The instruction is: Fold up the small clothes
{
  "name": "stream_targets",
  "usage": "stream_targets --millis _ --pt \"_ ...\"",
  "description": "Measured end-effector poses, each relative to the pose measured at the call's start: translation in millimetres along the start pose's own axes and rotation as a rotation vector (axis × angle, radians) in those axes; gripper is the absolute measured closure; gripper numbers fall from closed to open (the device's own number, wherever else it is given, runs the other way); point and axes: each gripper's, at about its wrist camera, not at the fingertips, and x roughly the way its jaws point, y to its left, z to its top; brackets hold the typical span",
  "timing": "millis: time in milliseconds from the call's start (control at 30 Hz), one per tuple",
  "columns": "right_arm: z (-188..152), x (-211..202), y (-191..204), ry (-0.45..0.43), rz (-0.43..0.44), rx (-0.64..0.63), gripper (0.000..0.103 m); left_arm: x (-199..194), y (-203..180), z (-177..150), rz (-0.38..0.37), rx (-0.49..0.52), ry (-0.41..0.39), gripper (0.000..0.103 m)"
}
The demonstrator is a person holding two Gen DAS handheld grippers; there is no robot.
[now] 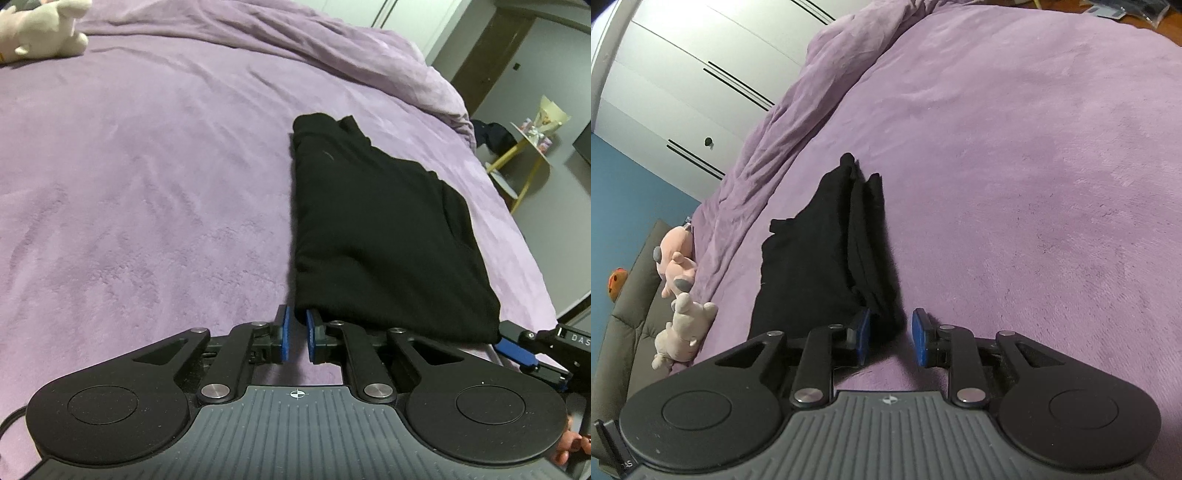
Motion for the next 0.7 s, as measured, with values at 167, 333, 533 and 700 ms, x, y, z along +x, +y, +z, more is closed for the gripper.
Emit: stream_targets --millis 167,333,533,700 --pt "0 -5 4 0.005 0.050 0.007 0.077 -8 2 0 -0.086 -0.031 -0.009 0.083" --pt "2 -1 5 0.020 0.061 0.011 0.074 -10 11 5 -0.191 -0.111 0.001 0.071" --pt "2 5 7 0.022 0.044 -0.015 0.086 7 20 10 -0.320 -0.233 0.099 0.067" --pt "4 5 -1 0.038 0.153 0.063 0.091 11 20 12 -0.408 -0.305 0.108 0.067"
